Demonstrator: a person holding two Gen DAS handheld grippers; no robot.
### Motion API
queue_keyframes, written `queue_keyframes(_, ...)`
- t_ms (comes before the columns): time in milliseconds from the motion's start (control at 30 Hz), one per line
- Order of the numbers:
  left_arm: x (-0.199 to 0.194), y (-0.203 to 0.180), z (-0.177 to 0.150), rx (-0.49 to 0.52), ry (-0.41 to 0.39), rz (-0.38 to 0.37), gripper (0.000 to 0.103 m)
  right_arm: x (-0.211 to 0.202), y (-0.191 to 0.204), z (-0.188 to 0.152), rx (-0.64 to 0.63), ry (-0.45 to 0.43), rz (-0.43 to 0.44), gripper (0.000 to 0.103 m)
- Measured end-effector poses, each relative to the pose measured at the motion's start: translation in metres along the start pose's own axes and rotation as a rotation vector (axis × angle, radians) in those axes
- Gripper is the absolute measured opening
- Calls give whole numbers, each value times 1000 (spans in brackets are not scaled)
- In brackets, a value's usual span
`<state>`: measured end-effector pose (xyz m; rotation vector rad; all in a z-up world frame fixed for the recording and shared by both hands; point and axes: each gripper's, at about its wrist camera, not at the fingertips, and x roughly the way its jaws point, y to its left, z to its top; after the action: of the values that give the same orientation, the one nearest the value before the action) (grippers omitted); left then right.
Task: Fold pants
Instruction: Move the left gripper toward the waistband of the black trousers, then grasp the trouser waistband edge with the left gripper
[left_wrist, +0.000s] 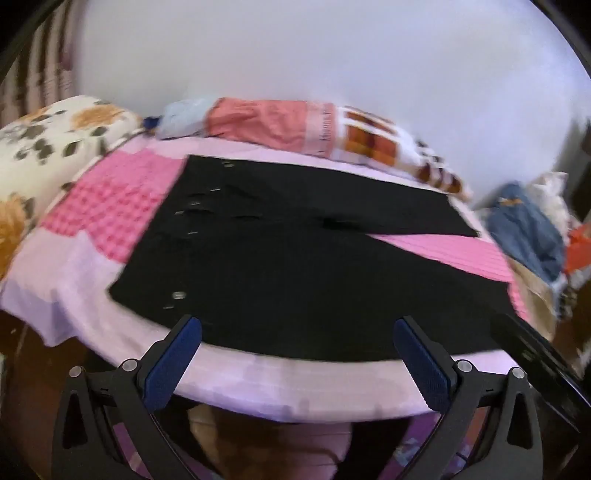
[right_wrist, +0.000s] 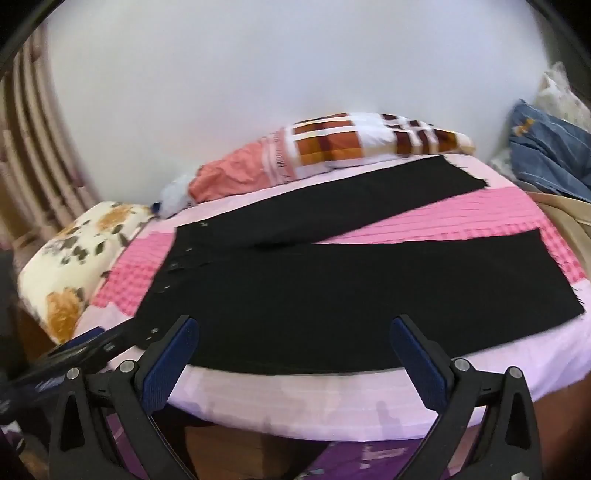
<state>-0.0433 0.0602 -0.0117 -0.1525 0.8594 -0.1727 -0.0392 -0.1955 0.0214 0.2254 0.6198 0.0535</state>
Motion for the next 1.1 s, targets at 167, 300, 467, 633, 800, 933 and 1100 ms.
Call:
queue_keyframes(167,20,30,28,11,-42,75,103,19,16,14,-78,25,-4,103)
queue_keyframes(300,65,67,97,80,-84,158,103,55,8,35,2,129,24,103)
queue_keyframes(467,154,128,188,158,-30,130,96,87,2,46,82,172,82,103)
queue_keyframes(633,246,177,238,128,135,87,66,108,5,52,57,200,76,103)
queue_keyframes(800,295,186,243,205,207,14,35,124,1,63,71,214,60,103)
queue_keyframes(933,321,193,249,206,258,-56,35,145,0,71,94,262,63,103)
queue_keyframes(1100,324,213,254,129,259,-152,28,154,8,75,81,267,60,103)
